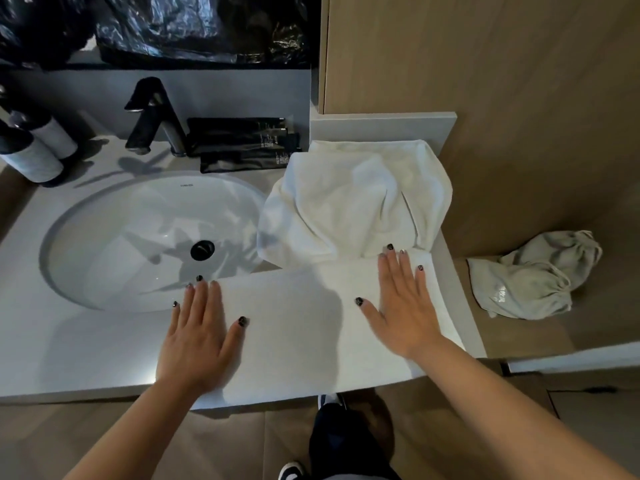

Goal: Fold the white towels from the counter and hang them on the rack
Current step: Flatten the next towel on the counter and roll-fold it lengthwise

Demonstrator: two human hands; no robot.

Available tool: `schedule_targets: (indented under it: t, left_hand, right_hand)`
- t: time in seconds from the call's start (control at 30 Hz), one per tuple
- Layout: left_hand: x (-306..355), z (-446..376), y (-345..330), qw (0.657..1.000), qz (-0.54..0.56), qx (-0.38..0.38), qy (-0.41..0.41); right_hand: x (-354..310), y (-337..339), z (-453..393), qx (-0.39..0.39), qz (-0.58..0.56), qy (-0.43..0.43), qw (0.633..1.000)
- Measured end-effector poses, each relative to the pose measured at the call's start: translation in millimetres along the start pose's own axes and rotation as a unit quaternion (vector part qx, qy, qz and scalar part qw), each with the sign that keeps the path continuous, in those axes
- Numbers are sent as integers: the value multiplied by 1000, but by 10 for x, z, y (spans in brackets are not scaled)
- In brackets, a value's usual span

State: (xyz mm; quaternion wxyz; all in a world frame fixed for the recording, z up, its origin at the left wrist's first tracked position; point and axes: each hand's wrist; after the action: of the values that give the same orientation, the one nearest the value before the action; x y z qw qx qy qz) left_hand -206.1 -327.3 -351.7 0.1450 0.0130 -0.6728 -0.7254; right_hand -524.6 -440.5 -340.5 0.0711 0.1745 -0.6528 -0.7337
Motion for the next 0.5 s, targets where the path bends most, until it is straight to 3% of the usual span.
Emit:
schedule_targets:
  t: [0.1,0.2,0.37,0.5]
  left_hand:
    - [258,-89,55,997,5,36,-68]
    - [625,-185,-16,991,54,16,-123]
    - [512,-191,-124,993,39,32,-107]
    - [288,-122,-64,996,28,36,-71]
  right_hand:
    - [-398,19,-32,53,-29,97,993]
    - [-817,-127,-100,52,-4,172,984]
    - [-626,-233,-127,22,37,179,983]
    - [-187,-132,-78,25,14,72,997]
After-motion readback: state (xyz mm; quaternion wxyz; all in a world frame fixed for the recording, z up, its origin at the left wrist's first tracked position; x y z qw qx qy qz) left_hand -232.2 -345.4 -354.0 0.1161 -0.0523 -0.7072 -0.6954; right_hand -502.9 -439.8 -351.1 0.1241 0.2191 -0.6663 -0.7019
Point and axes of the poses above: each hand's wrist, its own z-axis away from the middle knuckle, its own y-axis out of the back of the hand, x = y × z, and after that the axes turned 4 degrees about x, right-handed
